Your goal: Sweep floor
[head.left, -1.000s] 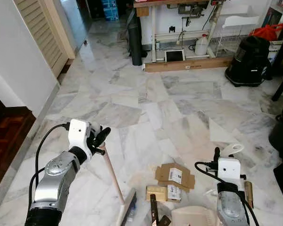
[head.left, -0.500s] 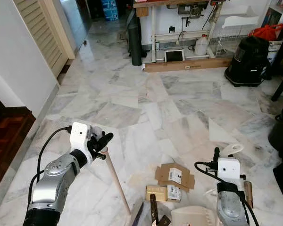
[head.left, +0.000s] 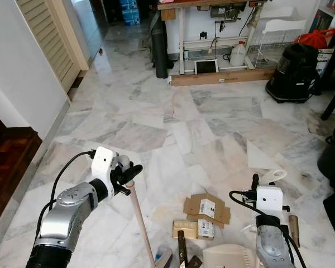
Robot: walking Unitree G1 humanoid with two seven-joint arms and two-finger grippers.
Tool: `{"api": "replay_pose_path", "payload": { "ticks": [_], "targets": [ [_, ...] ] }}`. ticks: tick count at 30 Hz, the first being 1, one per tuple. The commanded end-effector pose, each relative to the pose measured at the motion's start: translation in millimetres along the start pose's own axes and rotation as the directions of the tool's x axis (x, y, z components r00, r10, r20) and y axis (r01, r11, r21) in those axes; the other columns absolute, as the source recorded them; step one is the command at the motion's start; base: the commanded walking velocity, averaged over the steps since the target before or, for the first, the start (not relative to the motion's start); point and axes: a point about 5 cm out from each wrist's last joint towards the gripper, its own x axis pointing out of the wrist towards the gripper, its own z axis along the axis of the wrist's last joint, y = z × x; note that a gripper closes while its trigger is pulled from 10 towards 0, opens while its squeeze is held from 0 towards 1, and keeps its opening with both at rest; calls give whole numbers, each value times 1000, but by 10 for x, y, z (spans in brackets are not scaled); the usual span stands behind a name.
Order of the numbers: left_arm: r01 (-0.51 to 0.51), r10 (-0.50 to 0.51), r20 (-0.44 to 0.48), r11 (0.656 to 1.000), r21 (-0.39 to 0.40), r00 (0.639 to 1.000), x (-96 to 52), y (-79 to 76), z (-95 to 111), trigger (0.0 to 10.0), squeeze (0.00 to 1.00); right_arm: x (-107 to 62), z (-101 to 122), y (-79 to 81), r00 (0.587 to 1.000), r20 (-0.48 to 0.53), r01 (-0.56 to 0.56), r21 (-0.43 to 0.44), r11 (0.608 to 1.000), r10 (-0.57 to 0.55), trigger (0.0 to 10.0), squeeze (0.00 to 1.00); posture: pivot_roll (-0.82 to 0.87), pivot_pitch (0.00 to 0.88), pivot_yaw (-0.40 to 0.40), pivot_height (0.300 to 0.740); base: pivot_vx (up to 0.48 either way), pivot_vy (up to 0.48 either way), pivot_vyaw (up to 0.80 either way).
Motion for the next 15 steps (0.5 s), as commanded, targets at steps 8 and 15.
{"api": "replay_pose_path", "payload": {
  "ticks": [8, 15],
  "targets": [
    [53, -50, 34, 994, -96, 998, 123, -104, 110, 10000, 0, -26, -12, 60, 999, -7, -31, 17, 999, 32, 10000, 0, 3, 0, 101, 740, 0, 0, 0],
    [84, -84, 3, 991, -106, 996, 204, -204, 84, 10000, 0, -37, -25, 70, 999, -15, -44, 20, 999, 45, 10000, 0, 0, 0, 100, 740, 0, 0, 0]
  ]
}}
